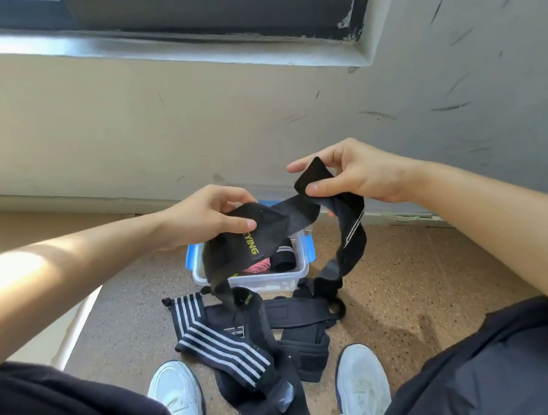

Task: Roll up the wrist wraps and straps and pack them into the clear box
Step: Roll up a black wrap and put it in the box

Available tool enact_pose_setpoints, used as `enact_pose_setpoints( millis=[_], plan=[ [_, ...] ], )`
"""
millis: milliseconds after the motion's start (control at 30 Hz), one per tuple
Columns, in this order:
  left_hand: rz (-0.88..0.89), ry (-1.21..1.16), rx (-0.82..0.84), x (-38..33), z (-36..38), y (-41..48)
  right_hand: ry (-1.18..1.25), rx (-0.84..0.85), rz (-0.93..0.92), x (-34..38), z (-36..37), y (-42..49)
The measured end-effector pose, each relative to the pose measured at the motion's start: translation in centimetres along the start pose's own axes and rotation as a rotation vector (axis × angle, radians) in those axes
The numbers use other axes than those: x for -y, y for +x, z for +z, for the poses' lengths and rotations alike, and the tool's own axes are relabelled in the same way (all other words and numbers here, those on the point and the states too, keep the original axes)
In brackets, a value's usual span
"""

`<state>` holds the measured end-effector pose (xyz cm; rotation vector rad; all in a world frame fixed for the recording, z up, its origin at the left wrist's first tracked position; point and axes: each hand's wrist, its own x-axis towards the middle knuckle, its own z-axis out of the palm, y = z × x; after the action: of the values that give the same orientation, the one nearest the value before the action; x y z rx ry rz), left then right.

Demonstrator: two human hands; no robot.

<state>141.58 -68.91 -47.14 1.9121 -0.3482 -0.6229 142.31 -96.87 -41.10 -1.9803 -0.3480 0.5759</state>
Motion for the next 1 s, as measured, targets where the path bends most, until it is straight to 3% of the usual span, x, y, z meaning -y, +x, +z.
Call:
enact_pose_setpoints(
  millis=[167, 467, 767, 1000],
  plan=[
    [0.050, -0.049, 0.008, -0.7, 0.3, 0.0, -0.085, 0.190, 0.011, -0.1, 1.7, 0.3],
    [-0.083, 0.103, 0.167, 0.9, -2.2, -0.6, -0.058, -0.036, 0.025, -1.3, -2.2, 0.1],
    [0.046, -0.064, -0.049, 0.6, -2.0, 0.7, 0.070, -0.294, 0.071, -3.4, -2.3, 1.2],
    [0.002, -0.006, -0.038, -0.1, -1.7, 0.7, 0.238, -0.193, -0.020, -2.7, -2.3, 1.3]
  ],
)
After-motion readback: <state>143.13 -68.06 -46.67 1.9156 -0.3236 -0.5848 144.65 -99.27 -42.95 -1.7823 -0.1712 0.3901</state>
